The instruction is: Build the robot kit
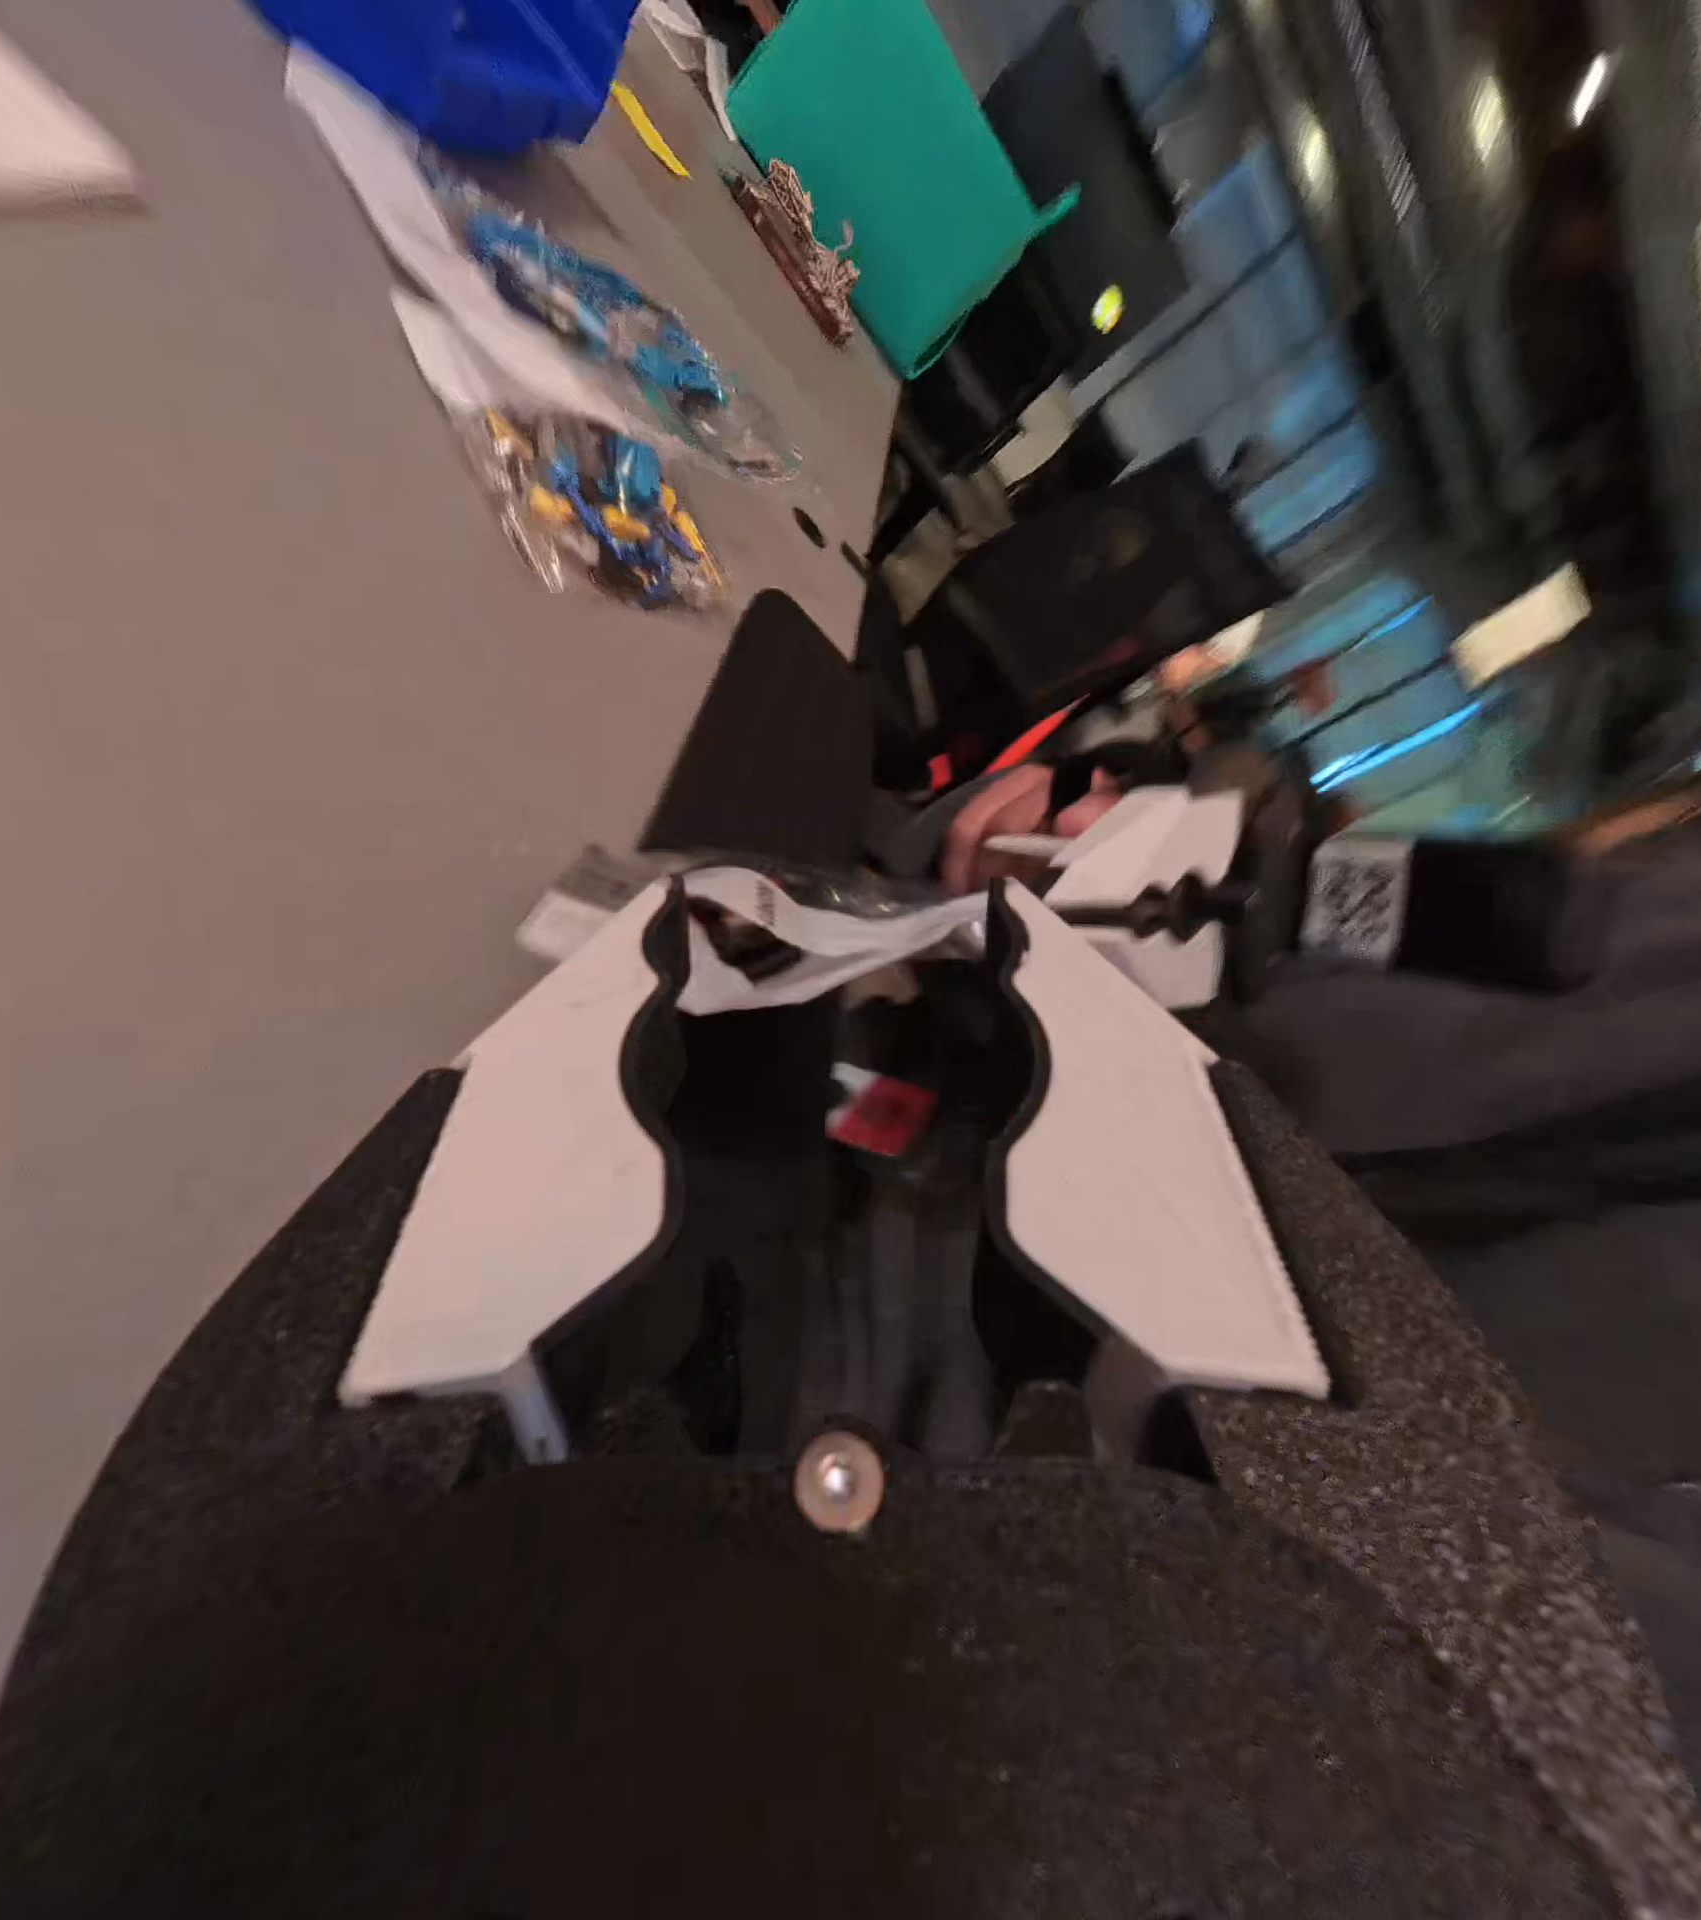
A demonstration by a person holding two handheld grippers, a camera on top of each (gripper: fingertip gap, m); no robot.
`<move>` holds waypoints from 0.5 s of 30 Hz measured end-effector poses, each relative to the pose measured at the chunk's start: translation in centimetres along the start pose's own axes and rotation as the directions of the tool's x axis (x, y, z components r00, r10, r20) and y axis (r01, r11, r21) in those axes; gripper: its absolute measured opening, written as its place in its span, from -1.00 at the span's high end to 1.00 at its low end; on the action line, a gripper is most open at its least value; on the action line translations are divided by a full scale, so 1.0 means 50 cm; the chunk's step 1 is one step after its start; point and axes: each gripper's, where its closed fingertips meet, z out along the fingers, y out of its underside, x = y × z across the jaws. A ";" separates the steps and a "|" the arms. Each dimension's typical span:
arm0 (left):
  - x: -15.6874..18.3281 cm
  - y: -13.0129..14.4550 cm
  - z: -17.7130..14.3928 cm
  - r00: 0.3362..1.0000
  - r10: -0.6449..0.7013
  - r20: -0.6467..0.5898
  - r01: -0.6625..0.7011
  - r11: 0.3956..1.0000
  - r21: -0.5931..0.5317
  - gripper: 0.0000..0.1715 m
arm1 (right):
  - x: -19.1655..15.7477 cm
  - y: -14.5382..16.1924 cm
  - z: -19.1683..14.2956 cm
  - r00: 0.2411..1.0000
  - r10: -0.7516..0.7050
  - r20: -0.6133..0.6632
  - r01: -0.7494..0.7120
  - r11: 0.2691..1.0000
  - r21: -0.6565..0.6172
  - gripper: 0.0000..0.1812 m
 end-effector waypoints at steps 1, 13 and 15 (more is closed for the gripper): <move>-0.008 0.009 -0.007 0.993 -0.118 -0.025 0.118 0.993 0.011 0.34 | -0.009 0.004 0.003 1.000 -0.016 -0.002 0.016 1.000 -0.011 1.00; -0.045 0.084 -0.066 0.967 -0.152 0.203 0.141 0.987 0.072 0.29 | -0.035 0.001 0.011 0.998 -0.060 0.014 0.060 0.998 -0.029 1.00; -0.061 0.099 -0.058 0.960 -0.138 0.245 0.134 0.990 0.030 0.28 | -0.043 0.000 0.013 0.997 -0.072 0.021 0.073 0.997 -0.032 1.00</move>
